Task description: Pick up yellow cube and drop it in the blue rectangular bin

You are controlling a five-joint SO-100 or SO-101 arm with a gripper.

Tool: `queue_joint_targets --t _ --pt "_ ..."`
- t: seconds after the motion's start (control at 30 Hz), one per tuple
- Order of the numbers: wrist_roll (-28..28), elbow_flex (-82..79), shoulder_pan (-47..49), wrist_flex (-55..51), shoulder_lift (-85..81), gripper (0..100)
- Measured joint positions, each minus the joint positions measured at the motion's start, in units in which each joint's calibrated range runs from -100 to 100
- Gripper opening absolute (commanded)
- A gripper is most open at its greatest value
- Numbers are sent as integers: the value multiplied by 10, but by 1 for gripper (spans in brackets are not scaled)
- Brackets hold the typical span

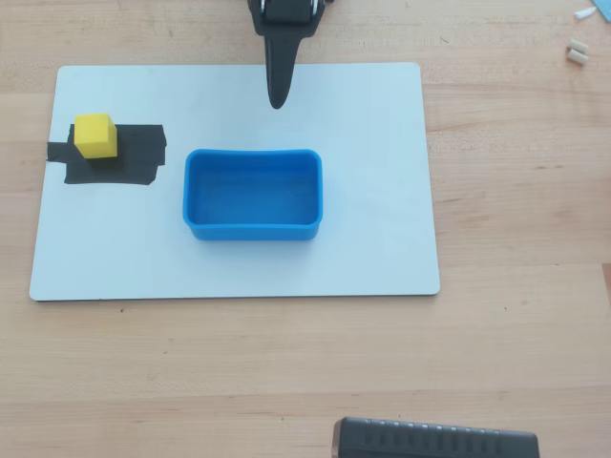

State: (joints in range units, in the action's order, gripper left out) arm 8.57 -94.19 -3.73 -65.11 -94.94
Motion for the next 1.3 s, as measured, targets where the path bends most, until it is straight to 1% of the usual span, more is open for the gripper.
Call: queue_joint_targets --t 0.43,0.53,0.73,0.83,1.07,1.3 --pt "4 0 2 -7 -1 0" --pt "14 14 -23 -7 13 0" --pt "28 185 -50 -20 214 0" --pt "48 274 -83 -32 308 0" --pt "107 489 -197 -52 558 0" --pt "138 694 -253 -93 771 0"
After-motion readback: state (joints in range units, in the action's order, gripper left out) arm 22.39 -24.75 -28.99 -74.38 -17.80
